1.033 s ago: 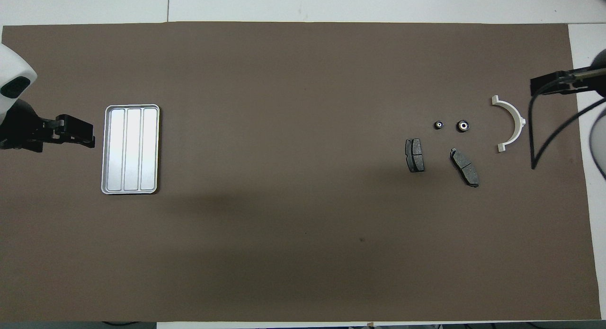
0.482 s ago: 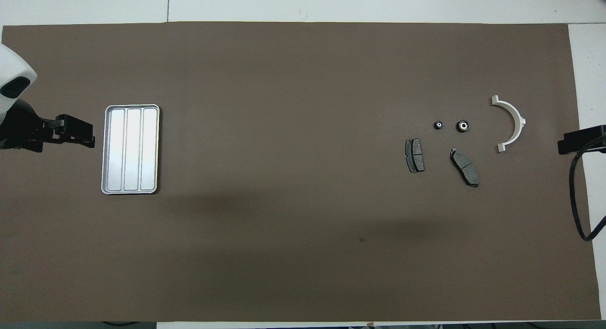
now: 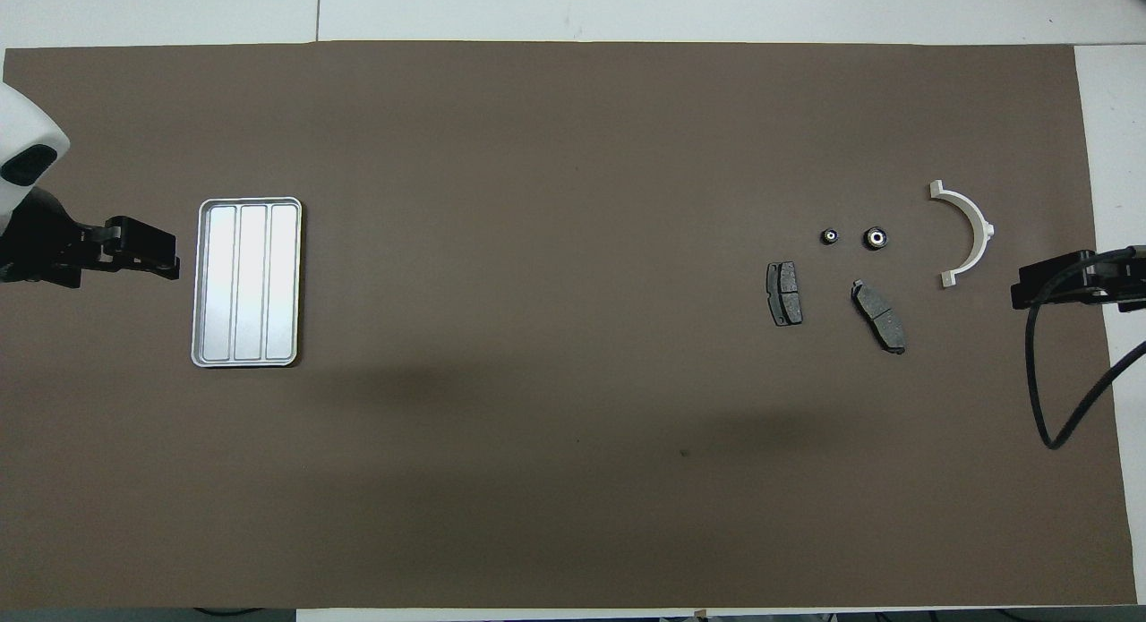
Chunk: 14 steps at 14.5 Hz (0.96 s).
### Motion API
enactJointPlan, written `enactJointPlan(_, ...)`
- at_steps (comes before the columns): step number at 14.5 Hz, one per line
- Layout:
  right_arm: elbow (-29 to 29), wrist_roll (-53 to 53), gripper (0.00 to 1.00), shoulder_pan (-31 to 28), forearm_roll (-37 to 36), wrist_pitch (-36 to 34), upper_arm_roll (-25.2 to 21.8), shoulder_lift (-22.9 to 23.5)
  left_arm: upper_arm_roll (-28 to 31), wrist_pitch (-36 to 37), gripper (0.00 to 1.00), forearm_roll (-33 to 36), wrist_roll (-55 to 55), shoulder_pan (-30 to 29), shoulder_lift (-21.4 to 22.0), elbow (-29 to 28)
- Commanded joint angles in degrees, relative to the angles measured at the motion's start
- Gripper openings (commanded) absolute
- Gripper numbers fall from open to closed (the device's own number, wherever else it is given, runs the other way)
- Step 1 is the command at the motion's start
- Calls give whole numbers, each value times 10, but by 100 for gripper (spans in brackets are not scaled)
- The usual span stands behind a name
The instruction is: Place bearing gear from tray to pile
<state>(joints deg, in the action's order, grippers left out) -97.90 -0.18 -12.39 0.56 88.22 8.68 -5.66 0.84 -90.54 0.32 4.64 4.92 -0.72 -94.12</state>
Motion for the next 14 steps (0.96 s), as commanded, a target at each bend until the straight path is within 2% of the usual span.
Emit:
enactJointPlan(1, -40, 5, 100, -4, 12, 24, 0, -22, 0, 5, 100, 0, -1, -1, 4, 2)
enactJointPlan(14, -38, 1, 100, -10, 8, 28, -1, -22, 0, 5, 100, 0, -1, -1, 4, 2)
